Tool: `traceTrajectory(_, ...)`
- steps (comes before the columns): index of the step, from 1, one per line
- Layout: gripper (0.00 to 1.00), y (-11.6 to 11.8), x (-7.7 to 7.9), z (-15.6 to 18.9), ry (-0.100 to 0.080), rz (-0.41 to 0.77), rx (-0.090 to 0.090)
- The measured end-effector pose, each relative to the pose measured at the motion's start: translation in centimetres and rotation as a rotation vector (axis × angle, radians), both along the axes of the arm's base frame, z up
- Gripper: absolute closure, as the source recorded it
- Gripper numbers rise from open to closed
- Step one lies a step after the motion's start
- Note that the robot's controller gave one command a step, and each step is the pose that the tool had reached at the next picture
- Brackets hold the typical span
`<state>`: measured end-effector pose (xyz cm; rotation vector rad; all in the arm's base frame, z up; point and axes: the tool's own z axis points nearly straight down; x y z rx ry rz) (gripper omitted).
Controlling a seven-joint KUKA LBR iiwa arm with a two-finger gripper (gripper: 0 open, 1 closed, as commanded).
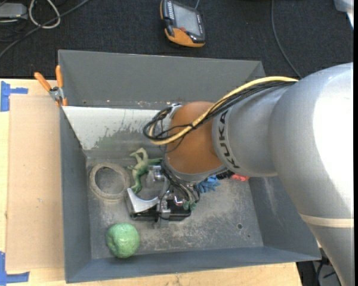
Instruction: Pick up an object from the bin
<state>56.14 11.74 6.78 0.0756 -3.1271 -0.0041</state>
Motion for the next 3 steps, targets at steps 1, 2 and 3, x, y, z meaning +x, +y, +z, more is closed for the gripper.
traceTrajectory(1, 0.00, -2.5, 0.0, 0.1, -0.014, 0.228, -0.003)
traceTrajectory(2, 1.00, -0.5, 0.0, 0.1, -0.001, 0.020, -0.004)
traceTrajectory(3, 1.00, -0.5, 0.0, 0.1, -0.001, 0.020, -0.004)
